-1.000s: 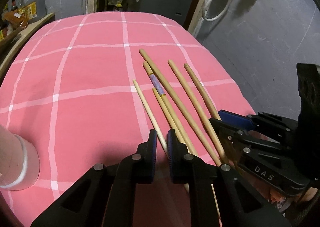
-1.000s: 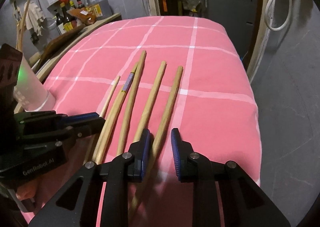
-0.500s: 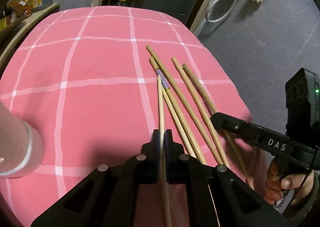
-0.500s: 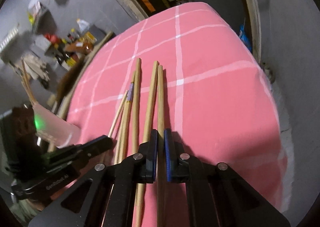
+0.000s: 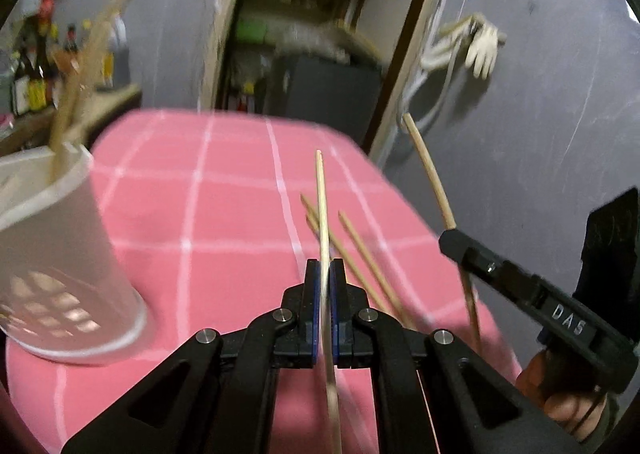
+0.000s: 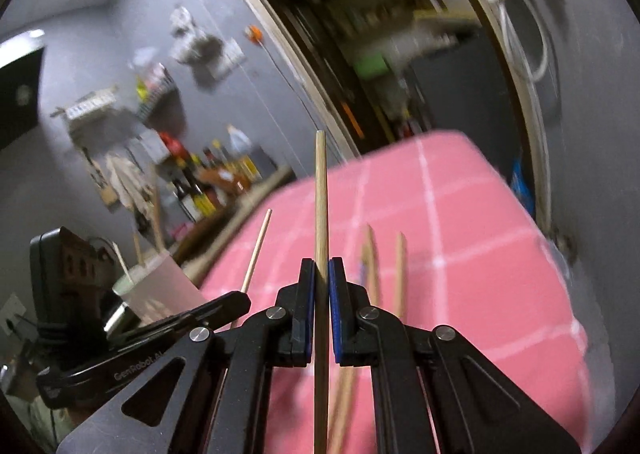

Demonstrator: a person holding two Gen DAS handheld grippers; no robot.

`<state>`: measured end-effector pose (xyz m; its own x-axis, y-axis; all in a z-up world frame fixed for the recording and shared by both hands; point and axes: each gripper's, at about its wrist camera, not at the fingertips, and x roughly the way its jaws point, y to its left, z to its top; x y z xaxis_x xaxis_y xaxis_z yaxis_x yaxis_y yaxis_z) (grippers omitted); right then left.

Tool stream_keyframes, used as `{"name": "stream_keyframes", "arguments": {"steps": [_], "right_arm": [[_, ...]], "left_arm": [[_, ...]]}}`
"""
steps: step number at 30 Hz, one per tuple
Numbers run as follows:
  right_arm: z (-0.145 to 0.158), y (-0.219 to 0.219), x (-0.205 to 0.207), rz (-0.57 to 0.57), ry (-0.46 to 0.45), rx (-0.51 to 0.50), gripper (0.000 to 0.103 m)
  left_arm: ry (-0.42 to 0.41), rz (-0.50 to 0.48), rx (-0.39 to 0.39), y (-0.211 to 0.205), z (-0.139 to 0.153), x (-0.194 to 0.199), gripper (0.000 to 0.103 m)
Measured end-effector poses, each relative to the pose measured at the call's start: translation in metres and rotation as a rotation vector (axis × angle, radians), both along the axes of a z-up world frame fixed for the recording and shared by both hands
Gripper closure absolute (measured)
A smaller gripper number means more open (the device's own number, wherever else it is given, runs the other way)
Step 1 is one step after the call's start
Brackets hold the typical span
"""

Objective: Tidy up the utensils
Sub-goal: 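Lift both held chopsticks and lower them into the white holder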

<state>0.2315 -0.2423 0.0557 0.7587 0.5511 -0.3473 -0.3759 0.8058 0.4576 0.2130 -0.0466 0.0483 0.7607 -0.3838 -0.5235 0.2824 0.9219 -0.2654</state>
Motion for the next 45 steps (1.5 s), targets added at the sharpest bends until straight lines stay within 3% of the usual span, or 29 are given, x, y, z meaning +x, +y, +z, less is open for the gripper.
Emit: {"name": "stream_keyframes", "arguments": {"steps": [8,20,28,34,45], "right_arm": [[0.025,0.038,-0.019,0.003,-0.241,0.075,0.098],[0.054,0.105,-0.001,0.056,-0.383,0.161,0.098],[0.07,0.144,0.014,0.08,-0.447,0.167,0.098],[0.072,0.164,0.025,0.061,-0.472,0.225,0.098],[0.058,0.187,0.033,0.012,-0.505,0.185,0.098]], "left_arm": [[-0.21,0.098,-0.025,0.032,0.032,-0.025,0.1],[-0.418,0.294,-0.068,0.117,0.071,-0.04,0.1],[-0.501,0.411,-0.087,0.191,0.09,-0.037,0.1],[-0.52,0.478,-0.101,0.231,0.087,-0.029,0.1],[-0.51,0.567,-0.058,0.241,0.06,-0.019,0.1]]}}
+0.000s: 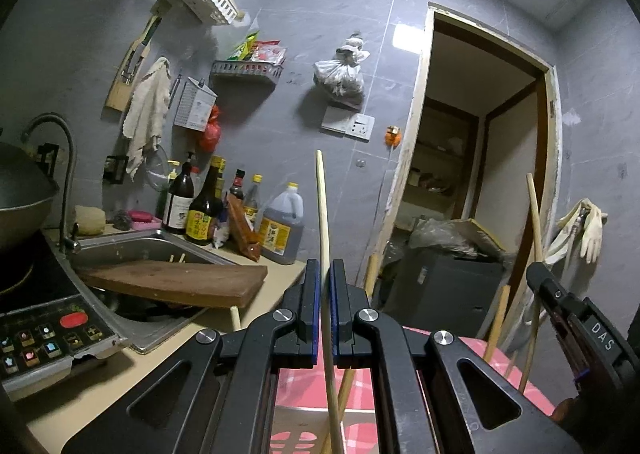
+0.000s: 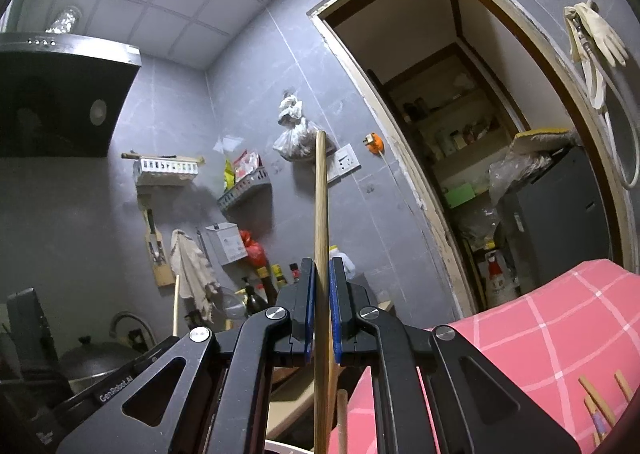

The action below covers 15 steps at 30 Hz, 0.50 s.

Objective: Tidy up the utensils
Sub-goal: 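Lift both held chopsticks and lower them into the white holder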

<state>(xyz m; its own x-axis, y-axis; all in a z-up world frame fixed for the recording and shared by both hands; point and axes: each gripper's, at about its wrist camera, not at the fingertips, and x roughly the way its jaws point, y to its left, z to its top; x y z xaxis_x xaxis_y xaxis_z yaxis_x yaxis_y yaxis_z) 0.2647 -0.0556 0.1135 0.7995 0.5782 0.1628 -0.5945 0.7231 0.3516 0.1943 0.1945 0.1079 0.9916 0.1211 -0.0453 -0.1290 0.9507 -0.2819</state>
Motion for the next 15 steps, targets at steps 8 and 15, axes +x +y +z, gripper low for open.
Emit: {"name": "stream_keyframes", "arguments": {"steps": [8,15], "right_arm": [[-0.011,0.006,0.003,0.003,0.02,-0.021,0.098],[-0.016,0.009,-0.002,0.002,0.037,-0.066,0.098]], "left_arm": [[0.02,0.012,0.033,-0.013,-0.02,0.001,0.1],[0.05,0.006,0.067,-0.026,-0.036,0.0,0.1]]}}
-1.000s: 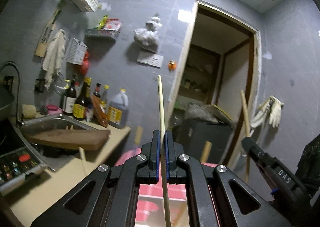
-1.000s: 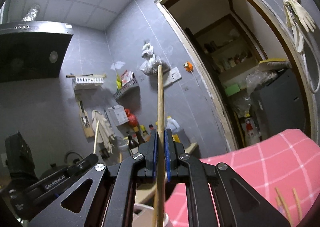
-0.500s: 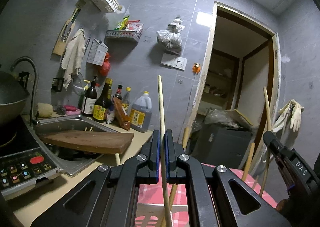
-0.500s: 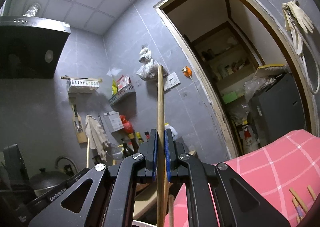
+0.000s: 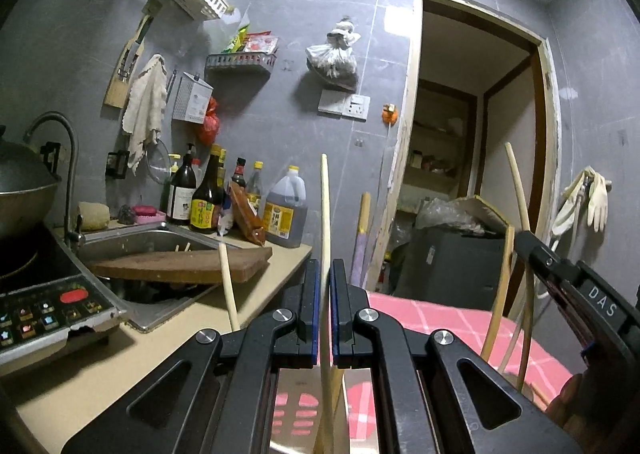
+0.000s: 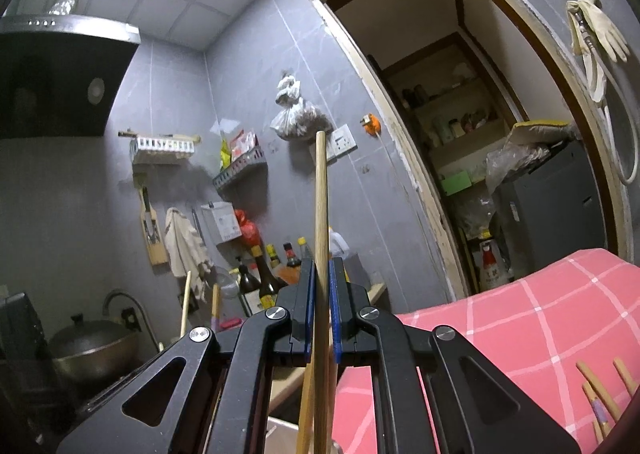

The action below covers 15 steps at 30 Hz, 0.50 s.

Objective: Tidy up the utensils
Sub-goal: 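Lift both held chopsticks and lower them into the white holder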

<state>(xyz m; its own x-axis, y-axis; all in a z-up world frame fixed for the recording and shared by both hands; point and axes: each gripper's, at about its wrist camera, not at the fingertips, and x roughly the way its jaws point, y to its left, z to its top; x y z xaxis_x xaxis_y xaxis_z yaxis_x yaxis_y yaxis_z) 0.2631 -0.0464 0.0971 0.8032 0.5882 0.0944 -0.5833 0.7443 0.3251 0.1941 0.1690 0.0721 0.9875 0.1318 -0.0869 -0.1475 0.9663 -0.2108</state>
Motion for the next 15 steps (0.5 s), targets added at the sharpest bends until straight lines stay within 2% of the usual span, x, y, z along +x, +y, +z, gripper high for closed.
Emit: {"name": "stream_keyframes", "arguments": {"steps": [15], "right_arm": [[-0.01,-0.004,-0.018,0.024,0.07,-0.097,0.098]], "left_arm": [[0.08,-0.026,-0.012,-0.009,-0.014,-0.005,0.1]]}}
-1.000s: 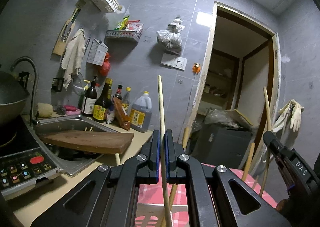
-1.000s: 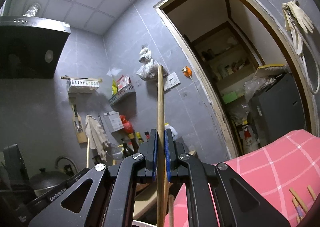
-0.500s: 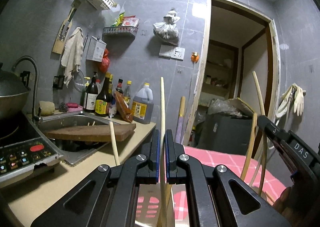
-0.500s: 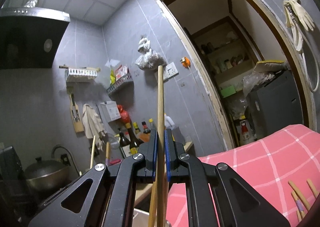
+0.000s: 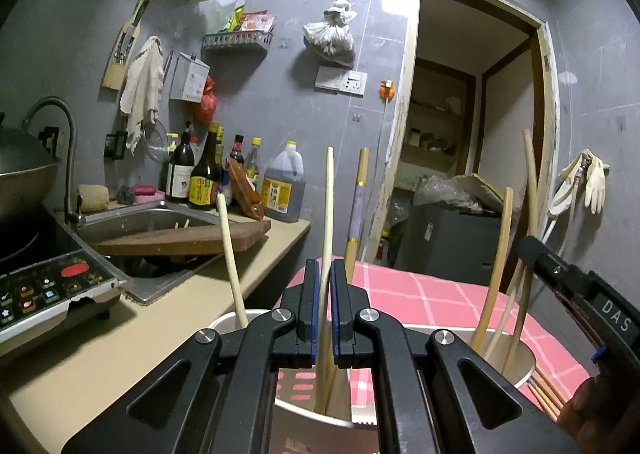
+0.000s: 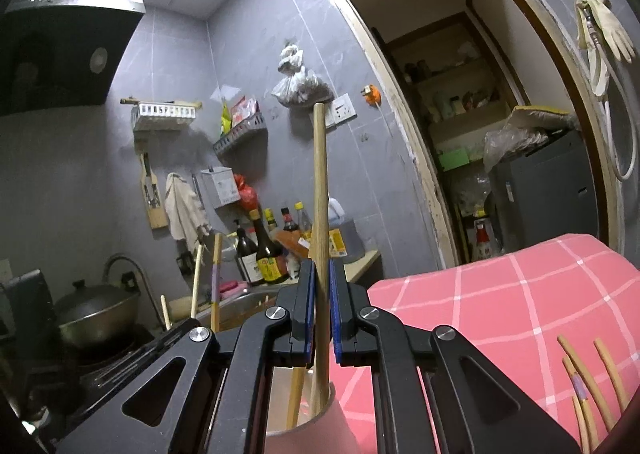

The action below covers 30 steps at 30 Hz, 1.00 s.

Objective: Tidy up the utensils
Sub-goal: 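Lift both held chopsticks and lower them into the white holder, then open both tools to drop the chopsticks into the holder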

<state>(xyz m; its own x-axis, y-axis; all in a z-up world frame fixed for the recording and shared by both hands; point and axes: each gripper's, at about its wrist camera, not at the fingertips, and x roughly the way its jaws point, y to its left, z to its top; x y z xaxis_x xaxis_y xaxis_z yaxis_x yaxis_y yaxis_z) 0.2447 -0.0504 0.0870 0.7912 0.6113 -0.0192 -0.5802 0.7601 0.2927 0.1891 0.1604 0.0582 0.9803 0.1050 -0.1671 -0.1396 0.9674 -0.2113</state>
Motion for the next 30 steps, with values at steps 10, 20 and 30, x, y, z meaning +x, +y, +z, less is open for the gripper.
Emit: {"name": "stream_keyframes", "arguments": {"steps": [10,20,30], "right_arm": [[0.002,-0.007,-0.002,0.012,0.002,0.014,0.097],[-0.001,-0.01,-0.001,0.005,0.016,0.009,0.095],[-0.002,-0.017,-0.003,0.005,0.032,0.004,0.076]], "left_arm": [[0.038,-0.017,-0.001,-0.002,-0.004,-0.004,0.1],[0.05,-0.037,-0.02,-0.001,-0.001,-0.007,0.099],[0.045,-0.059,-0.014,-0.005,0.003,-0.011,0.098]]}}
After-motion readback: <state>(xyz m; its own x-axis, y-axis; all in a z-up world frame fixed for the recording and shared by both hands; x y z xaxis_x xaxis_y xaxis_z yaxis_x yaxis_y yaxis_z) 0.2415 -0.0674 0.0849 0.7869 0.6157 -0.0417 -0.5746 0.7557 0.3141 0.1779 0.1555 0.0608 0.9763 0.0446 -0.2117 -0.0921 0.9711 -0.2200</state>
